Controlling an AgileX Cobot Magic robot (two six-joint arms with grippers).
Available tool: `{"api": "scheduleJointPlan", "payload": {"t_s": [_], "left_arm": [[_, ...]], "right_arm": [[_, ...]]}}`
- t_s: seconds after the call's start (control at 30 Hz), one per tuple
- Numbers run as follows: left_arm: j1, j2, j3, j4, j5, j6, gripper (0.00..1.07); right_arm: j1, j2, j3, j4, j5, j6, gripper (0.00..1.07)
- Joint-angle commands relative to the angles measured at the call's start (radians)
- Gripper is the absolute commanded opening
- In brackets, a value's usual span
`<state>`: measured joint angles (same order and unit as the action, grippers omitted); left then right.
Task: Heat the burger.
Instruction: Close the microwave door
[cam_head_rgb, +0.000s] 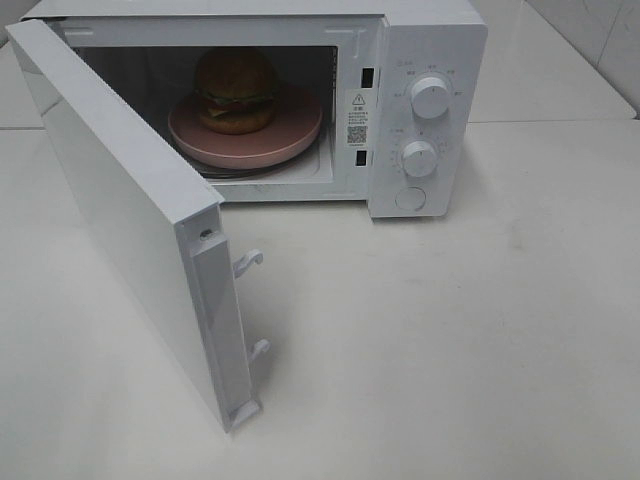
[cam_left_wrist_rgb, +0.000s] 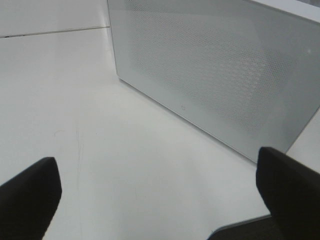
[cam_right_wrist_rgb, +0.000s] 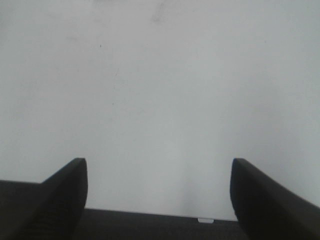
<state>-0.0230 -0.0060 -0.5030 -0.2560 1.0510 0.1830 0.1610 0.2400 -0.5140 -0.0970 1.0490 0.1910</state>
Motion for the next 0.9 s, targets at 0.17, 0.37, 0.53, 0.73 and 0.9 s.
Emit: {"api": "scheduleJointPlan", "payload": {"t_s": [0.17, 0.37, 0.53, 0.73, 0.9], "left_arm": [[-0.006, -0.019, 0.004, 0.001, -0.01, -0.008, 0.98], [-0.006, -0.019, 0.004, 0.001, -0.01, -0.008, 0.98], [-0.006, -0.019, 0.004, 0.001, -0.01, -0.008, 0.98], [-0.006, -0.019, 0.004, 0.001, -0.01, -0.008, 0.98], [-0.006, -0.019, 0.004, 0.001, -0.01, -0.008, 0.98]], "right_arm": [[-0.057, -0.143, 0.004, 0.019, -0.009, -0.003, 0.76], [-0.1, -0.247, 0.004, 0.042, -0.009, -0.003, 0.75], [-0.1, -0.269, 0.004, 0.051, -0.01, -0.001, 0.75], [-0.1, -0.269, 0.004, 0.051, -0.01, 0.0, 0.75], [-0.1, -0.269, 0.004, 0.051, -0.01, 0.0, 0.75]]}}
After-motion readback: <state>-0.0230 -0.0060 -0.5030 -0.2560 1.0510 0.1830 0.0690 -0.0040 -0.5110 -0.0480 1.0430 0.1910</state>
